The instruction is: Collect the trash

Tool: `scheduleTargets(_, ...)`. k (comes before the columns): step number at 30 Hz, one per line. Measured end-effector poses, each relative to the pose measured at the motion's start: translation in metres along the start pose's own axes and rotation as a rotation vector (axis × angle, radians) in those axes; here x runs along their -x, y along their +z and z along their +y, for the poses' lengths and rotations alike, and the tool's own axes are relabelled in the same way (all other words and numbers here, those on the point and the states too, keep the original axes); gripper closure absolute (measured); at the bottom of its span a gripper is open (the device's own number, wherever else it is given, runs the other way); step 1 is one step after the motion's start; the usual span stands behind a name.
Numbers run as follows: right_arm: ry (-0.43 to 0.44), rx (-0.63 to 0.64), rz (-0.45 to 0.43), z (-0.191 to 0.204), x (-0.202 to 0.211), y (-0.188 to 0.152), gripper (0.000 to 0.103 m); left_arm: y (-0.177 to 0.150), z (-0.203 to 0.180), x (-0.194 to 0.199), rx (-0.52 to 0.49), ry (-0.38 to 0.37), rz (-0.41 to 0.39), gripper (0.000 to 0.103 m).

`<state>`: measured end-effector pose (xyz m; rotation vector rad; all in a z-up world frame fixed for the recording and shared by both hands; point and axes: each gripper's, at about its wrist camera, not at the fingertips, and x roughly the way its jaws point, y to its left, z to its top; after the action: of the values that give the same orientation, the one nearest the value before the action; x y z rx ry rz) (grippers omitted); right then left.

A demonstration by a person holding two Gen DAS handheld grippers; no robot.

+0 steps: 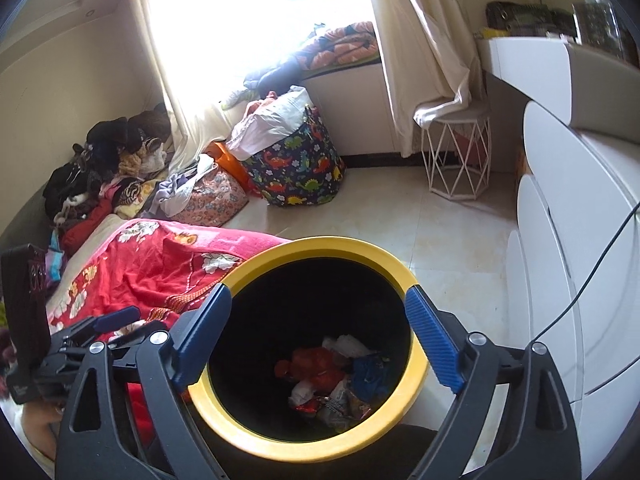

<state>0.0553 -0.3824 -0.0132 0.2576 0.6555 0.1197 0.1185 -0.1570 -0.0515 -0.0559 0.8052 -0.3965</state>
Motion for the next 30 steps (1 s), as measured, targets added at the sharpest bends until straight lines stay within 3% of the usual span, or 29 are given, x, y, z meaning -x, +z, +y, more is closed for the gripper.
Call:
scheduleTargets(8, 0.005, 0.094, -0.050, 0.031, 0.011, -0.007, 0.007, -0.003, 0.024, 0.034, 0.027, 0.083, -0.071, 0.011)
scheduleTargets(14, 0.000, 0.180, -0.182, 0.058, 0.030, -0.024, 0.007, -0.012, 0.050, 0.068, 0.079, 0.160, -0.144, 0.011)
scheduleTargets(24, -0.037, 0.195, -0.401, 0.087, 0.056, -0.052, 0.006, -0.038, 0.072, 0.122, 0.098, 0.257, -0.310, 0.011)
scheduleTargets(30, -0.050, 0.241, -0.436, 0.101, 0.059, -0.064, 0.006, -0.048, 0.069, 0.136, 0.080, 0.293, -0.353, 0.011)
